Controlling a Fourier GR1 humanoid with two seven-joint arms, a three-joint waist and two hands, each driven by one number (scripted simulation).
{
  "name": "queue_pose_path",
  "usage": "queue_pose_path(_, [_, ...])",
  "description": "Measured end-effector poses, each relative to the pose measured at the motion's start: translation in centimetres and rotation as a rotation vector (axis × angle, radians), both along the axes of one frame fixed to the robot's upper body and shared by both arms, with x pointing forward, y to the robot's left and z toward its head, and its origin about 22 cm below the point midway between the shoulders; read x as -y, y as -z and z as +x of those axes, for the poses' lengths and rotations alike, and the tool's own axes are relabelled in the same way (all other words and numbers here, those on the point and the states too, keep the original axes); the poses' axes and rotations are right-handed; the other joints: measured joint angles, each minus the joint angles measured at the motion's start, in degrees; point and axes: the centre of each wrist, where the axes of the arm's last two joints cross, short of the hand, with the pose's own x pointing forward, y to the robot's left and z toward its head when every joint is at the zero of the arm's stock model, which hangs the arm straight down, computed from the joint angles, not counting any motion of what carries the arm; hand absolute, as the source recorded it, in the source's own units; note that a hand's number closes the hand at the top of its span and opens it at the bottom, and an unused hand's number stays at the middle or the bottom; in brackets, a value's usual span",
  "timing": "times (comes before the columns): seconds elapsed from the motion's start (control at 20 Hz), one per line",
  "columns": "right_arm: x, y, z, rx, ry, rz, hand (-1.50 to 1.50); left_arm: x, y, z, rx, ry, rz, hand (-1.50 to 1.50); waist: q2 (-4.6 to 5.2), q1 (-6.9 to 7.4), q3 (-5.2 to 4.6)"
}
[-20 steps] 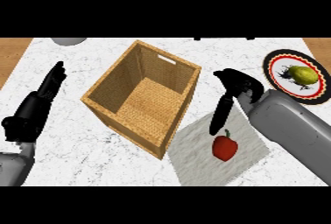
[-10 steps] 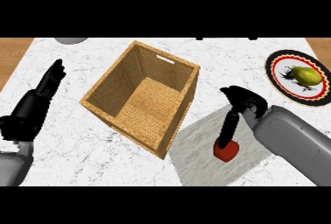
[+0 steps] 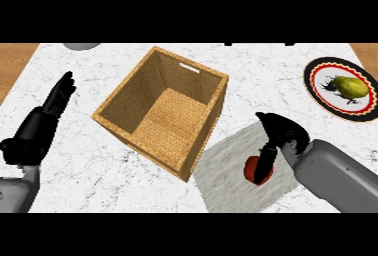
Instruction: Pick the bell pepper from the placemat and place it in the basket
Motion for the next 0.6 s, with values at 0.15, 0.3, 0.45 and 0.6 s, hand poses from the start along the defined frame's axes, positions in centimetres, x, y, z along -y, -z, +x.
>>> queue_pose_path(0.15, [-0.5, 0.7, -1.0, 0.009, -0.008, -0.006, -1.5, 0.2, 0.3, -0.2, -0.001, -0.003, 0.002, 0.0, -0.01, -0.01, 0.0])
queue_pose_path(0.3, [-0.8, 0.9, -1.0, 0.024, 0.003, 0.0, -1.5, -0.2, -0.1, 0.4, -0.003, 0.0, 0.004, 0.0, 0.05, 0.03, 0.0])
queue_pose_path(0.45, [-1.1, 1.5, -1.0, 0.028, 0.016, 0.008, -1.5, -0.2, -0.2, 0.5, -0.001, -0.001, 0.005, 0.0, 0.09, 0.15, 0.0])
queue_pose_path(0.6, [-1.0, 2.5, -1.2, 0.023, 0.027, 0.007, -1.5, 0.3, 0.3, 0.7, -0.003, -0.003, 0.008, 0.0, 0.12, 0.11, 0.01])
